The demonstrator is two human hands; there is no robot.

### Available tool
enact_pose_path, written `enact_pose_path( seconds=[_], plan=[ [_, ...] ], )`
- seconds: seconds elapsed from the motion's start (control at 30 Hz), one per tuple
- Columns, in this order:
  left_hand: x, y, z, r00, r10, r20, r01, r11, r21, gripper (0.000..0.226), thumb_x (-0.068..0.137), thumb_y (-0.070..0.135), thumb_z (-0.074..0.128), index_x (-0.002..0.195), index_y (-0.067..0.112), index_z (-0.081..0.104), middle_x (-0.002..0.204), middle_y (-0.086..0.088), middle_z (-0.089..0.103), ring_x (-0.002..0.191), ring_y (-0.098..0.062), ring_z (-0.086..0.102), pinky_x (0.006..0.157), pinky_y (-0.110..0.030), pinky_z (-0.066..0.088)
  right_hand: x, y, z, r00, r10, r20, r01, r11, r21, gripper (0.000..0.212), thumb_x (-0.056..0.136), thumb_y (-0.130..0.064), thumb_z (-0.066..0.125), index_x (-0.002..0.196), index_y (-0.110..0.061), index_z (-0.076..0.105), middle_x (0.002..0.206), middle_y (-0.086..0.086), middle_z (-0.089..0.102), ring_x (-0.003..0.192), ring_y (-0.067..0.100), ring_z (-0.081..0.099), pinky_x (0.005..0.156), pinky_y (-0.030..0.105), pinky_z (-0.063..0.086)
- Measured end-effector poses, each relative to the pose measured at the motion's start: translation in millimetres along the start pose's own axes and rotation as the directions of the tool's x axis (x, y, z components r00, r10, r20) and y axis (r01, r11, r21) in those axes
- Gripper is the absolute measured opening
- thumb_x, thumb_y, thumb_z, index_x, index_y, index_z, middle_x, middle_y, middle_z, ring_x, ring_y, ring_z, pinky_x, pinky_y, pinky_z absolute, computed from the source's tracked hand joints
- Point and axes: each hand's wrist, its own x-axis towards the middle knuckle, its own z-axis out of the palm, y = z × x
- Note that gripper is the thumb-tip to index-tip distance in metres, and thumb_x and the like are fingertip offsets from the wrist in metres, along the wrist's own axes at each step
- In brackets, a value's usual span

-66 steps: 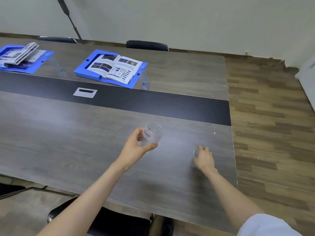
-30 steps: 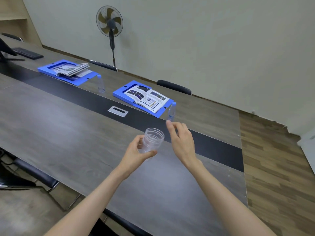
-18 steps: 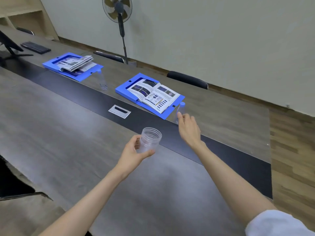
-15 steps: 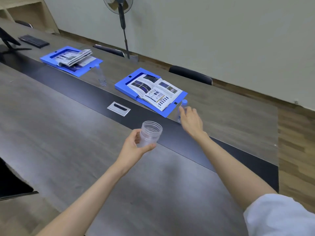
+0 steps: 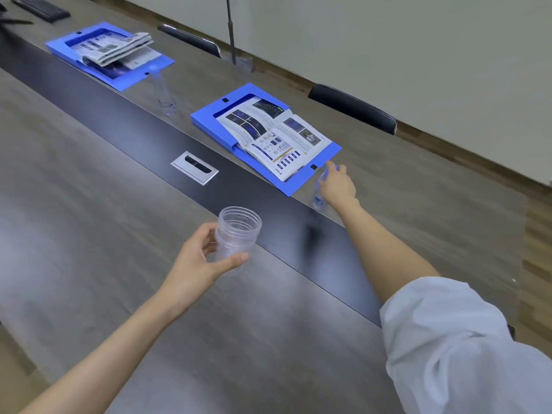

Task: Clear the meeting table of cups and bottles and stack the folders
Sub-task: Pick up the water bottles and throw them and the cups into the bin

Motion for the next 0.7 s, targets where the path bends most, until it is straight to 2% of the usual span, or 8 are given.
enact_pose_path(
  seconds=[0.07, 0.13, 0.23, 0.33, 0.4, 0.5, 0.6, 0.7],
  plan=[
    [-2, -2, 0, 1.0, -0.012, -0.006, 0.012, 1.0, 0.009, 0.048, 0.077, 0.016, 0.088, 0.118, 0.024, 0.064, 0.117, 0.01, 0.074, 0.113, -0.001, 0.066, 0.096, -0.017, 0.044, -3, -1, 6, 0.996, -0.031, -0.088, 0.031, 0.999, -0.007, 0.03, 0.099, -0.011, 0.047, 0.129, -0.007, 0.049, 0.13, 0.018, 0.048, 0.104, 0.039, 0.061, 0.071, 0.036, 0.04],
    [-3, -1, 0, 1.0, -0.017, -0.009, 0.017, 1.0, 0.016, 0.049, 0.077, 0.016, 0.088, 0.119, 0.023, 0.063, 0.118, 0.009, 0.073, 0.113, -0.002, 0.066, 0.097, -0.018, 0.046, -16, -4, 10, 0.99, -0.048, -0.132, 0.049, 0.999, 0.006, 0.028, 0.098, -0.013, 0.053, 0.124, -0.004, 0.052, 0.125, 0.018, 0.05, 0.102, 0.038, 0.061, 0.07, 0.035, 0.04],
    [-9, 3, -3, 1.0, -0.005, -0.01, 0.006, 1.0, 0.019, 0.05, 0.077, 0.016, 0.088, 0.119, 0.022, 0.063, 0.119, 0.007, 0.073, 0.113, -0.004, 0.066, 0.099, -0.019, 0.047, -52, -19, 14, 0.982, -0.055, -0.183, 0.094, 0.974, 0.209, 0.025, 0.094, -0.018, 0.059, 0.112, -0.001, 0.058, 0.115, 0.015, 0.056, 0.1, 0.033, 0.059, 0.073, 0.033, 0.039],
    [-20, 14, -16, 0.999, 0.036, -0.021, -0.036, 0.999, 0.025, 0.049, 0.078, 0.016, 0.087, 0.119, 0.024, 0.062, 0.119, 0.009, 0.073, 0.114, -0.003, 0.065, 0.097, -0.017, 0.046, -109, -43, 15, 0.975, -0.034, -0.22, 0.144, 0.849, 0.508, 0.021, 0.087, -0.026, 0.069, 0.093, -0.007, 0.063, 0.097, 0.007, 0.06, 0.091, 0.023, 0.056, 0.076, 0.035, 0.046],
    [-29, 21, -28, 0.997, 0.067, -0.024, -0.066, 0.997, 0.045, 0.05, 0.078, 0.015, 0.087, 0.12, 0.025, 0.062, 0.119, 0.009, 0.072, 0.114, -0.003, 0.064, 0.096, -0.013, 0.045, -149, -57, 16, 0.979, -0.007, -0.202, 0.135, 0.765, 0.63, 0.026, 0.083, -0.035, 0.075, 0.094, -0.012, 0.066, 0.097, 0.001, 0.059, 0.095, 0.018, 0.057, 0.082, 0.03, 0.048],
    [-59, 27, -66, 0.991, 0.108, -0.075, -0.104, 0.993, 0.057, 0.05, 0.078, 0.014, 0.087, 0.121, 0.023, 0.062, 0.119, 0.008, 0.072, 0.113, -0.003, 0.065, 0.094, -0.008, 0.045, -214, -94, 8, 0.988, -0.043, -0.15, 0.143, 0.627, 0.766, 0.029, 0.082, -0.041, 0.076, 0.102, -0.021, 0.068, 0.103, -0.01, 0.065, 0.1, 0.011, 0.062, 0.085, 0.025, 0.048],
    [-103, 26, -113, 0.983, 0.117, -0.138, -0.112, 0.993, 0.048, 0.051, 0.078, 0.014, 0.087, 0.121, 0.023, 0.062, 0.121, 0.008, 0.072, 0.115, -0.003, 0.064, 0.097, -0.012, 0.046, -277, -143, -9, 0.982, -0.136, -0.128, 0.178, 0.478, 0.86, 0.021, 0.087, -0.032, 0.074, 0.104, -0.022, 0.068, 0.1, -0.013, 0.072, 0.096, 0.001, 0.065, 0.085, 0.018, 0.05],
    [-155, 21, -161, 0.973, 0.118, -0.199, -0.117, 0.993, 0.014, 0.05, 0.08, 0.012, 0.086, 0.122, 0.023, 0.061, 0.123, 0.007, 0.072, 0.118, -0.004, 0.064, 0.103, -0.019, 0.046, -338, -193, -18, 0.951, -0.26, -0.167, 0.261, 0.387, 0.884, 0.016, 0.092, -0.03, 0.069, 0.106, -0.023, 0.065, 0.105, -0.011, 0.072, 0.105, 0.007, 0.066, 0.093, 0.024, 0.05]
  ],
)
